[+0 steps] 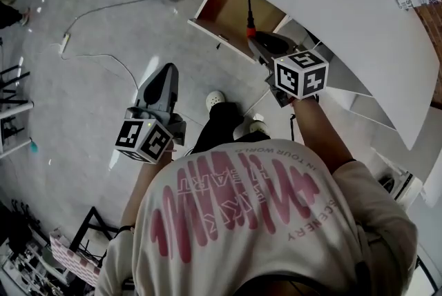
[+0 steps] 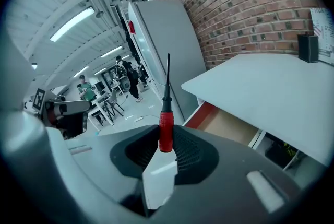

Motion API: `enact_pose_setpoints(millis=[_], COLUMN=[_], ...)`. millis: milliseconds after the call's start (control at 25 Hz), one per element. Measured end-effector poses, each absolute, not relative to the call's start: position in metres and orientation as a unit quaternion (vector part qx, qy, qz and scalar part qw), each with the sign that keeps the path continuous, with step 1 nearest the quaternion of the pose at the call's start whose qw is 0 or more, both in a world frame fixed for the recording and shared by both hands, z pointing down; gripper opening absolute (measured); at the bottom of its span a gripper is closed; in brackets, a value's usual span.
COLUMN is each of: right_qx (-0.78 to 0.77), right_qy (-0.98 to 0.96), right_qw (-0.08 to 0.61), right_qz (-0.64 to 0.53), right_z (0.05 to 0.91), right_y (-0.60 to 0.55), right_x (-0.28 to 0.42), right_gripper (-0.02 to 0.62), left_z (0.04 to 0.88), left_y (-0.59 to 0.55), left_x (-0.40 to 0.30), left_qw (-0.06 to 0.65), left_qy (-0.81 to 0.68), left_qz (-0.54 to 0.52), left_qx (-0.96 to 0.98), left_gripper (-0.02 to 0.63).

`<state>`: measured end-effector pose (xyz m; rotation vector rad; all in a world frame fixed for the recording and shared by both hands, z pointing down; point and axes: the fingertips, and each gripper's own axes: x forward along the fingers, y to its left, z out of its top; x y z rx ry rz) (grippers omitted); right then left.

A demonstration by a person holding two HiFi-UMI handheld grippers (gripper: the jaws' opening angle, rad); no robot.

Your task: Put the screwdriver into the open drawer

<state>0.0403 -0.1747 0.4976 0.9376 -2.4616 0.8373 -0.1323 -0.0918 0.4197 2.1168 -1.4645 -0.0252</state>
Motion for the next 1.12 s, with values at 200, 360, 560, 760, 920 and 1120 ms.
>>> enact_pose_setpoints(millis=[200, 360, 560, 760, 920, 1120], right_qx=[0.349, 0.363, 0.381, 0.404, 0.397, 0.384], right_qy=[-0.852, -0.830, -0.797, -0.759, -0.749, -0.737], right_qw=[0.214, 0.242, 0.276, 0.305, 0.341, 0.396], right_qz=[0.327, 0.348, 0.379, 0.410, 0.406, 0.390], right_z=[0.544, 0.579, 0.620, 0.655, 0.674, 0.700], right_y=[-0.182, -0.185, -0.181, -0.176, -0.175, -0.188], right_x=[0.038, 0.039, 0.042, 0.039, 0.036, 0.038], right_gripper=[0.100, 0.100, 0.100, 0.100, 0.100, 0.100], left_z=[0.445, 0.462, 0.473, 0.486, 0.494, 0.508], left_y=[-0.099, -0.105, -0.111, -0.113, -0.113, -0.107], left_x=[-0.143, -0.152, -0.162, -0.178, -0.183, -0.189], left_qw=[0.301, 0.318, 0.327, 0.339, 0.347, 0.366], left_qy=[-0.537, -0.530, -0.518, -0.513, -0.518, -0.535], left_qz=[0.006, 0.009, 0.006, 0.006, -0.002, -0.005], left_qx=[0.788, 0.786, 0.790, 0.788, 0.782, 0.762], left_gripper=[0.003, 0.003, 0.003, 0.003, 0.003, 0.003])
